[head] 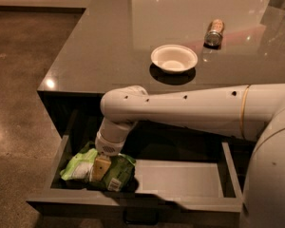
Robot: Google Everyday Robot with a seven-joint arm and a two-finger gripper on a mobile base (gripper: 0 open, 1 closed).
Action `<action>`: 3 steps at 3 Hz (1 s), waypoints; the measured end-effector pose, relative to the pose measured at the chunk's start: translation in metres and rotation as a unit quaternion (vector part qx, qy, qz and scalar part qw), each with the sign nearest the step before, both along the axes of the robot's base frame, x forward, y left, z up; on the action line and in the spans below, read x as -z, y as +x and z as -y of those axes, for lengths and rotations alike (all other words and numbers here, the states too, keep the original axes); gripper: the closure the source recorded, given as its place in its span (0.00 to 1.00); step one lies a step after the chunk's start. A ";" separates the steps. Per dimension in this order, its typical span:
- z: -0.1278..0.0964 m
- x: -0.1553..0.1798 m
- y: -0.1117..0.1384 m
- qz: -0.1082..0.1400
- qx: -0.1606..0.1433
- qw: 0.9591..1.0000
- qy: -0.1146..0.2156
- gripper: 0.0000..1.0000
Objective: Pick green rice chip bag from top drawer and place on counter
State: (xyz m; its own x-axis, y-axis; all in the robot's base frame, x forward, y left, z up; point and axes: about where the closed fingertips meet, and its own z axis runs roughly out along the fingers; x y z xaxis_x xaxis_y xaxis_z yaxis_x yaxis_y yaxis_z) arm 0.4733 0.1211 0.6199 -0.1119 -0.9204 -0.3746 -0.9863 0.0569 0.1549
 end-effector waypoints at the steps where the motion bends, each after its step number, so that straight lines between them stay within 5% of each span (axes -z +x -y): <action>1: 0.004 0.004 0.001 0.000 0.001 1.000 -0.004 0.48; 2: 0.009 -0.023 0.001 0.023 -0.010 1.000 0.018 0.71; 3: 0.015 -0.087 -0.003 0.079 -0.037 0.993 0.076 0.99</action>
Offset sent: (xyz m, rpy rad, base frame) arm 0.0034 -0.0225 0.0648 0.1019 -0.1261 0.0572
